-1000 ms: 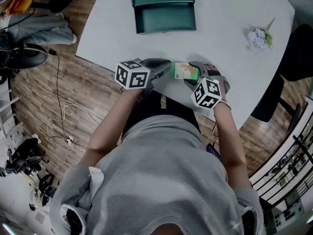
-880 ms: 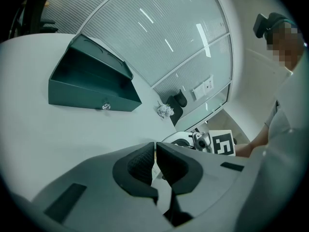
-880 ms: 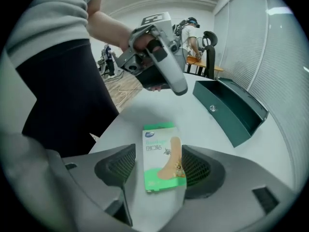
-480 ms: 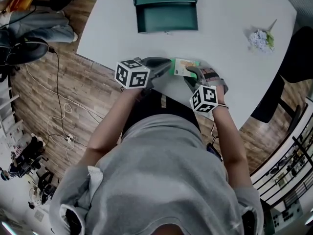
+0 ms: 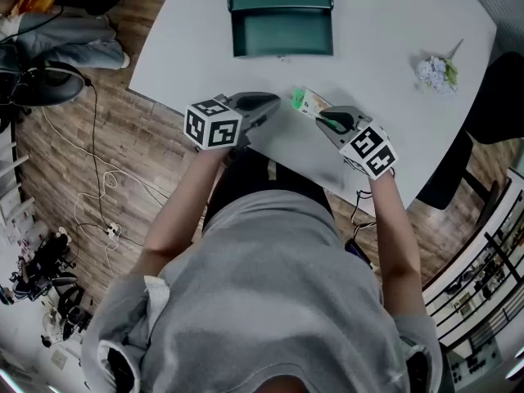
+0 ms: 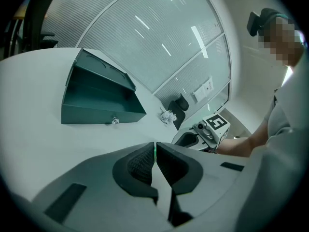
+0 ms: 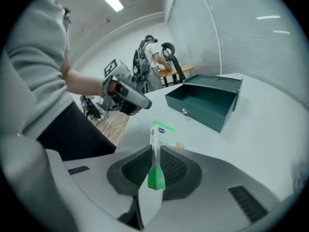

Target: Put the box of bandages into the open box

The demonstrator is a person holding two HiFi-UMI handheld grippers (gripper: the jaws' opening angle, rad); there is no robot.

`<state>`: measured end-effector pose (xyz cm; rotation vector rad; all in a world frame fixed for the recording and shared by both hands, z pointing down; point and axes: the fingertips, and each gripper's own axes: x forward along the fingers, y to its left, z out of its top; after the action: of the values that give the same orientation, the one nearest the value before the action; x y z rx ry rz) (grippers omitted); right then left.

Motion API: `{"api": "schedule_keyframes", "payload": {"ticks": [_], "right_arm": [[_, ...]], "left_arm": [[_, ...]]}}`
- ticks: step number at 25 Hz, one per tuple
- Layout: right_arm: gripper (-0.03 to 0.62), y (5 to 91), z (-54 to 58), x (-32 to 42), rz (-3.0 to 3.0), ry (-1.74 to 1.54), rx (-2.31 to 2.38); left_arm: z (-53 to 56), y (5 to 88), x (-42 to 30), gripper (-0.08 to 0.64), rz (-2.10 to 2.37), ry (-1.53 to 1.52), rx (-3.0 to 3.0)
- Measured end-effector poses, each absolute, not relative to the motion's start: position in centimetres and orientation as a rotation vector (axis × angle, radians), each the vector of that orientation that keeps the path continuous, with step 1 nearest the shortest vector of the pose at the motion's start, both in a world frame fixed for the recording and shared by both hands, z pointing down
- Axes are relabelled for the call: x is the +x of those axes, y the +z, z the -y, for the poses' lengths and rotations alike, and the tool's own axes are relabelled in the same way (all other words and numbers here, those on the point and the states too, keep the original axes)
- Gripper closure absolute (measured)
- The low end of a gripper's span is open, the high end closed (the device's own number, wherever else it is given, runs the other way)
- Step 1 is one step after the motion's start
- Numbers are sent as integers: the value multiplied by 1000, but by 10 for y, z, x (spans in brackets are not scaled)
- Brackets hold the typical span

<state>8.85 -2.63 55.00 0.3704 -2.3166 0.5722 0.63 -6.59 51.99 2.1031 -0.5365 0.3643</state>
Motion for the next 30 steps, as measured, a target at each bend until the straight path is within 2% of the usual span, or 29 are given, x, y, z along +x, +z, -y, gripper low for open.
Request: {"api": "schedule_keyframes", "payload": {"ticks": [6,15,18,23,25,30], "right_arm": [[520,519,53,91,2441,705,469],[523,442,177,51,2499,398,569],[523,458,200,35,2379,191,541],[522,539,198,11,2171,-111,396],[523,548,199,5,2165,-107,394],[523,514,189,9,2355,164,611]], "left_arm": [[75,515,-2,528,597,333,2138],[109,461,-40,535,810,246,2209],[103,454,-47,535,828,237,2198],[80,486,-68,535,876,243,2163],[80,485,-79,536,892,237,2150],[82,474,-97,537,960,235,2188]]}}
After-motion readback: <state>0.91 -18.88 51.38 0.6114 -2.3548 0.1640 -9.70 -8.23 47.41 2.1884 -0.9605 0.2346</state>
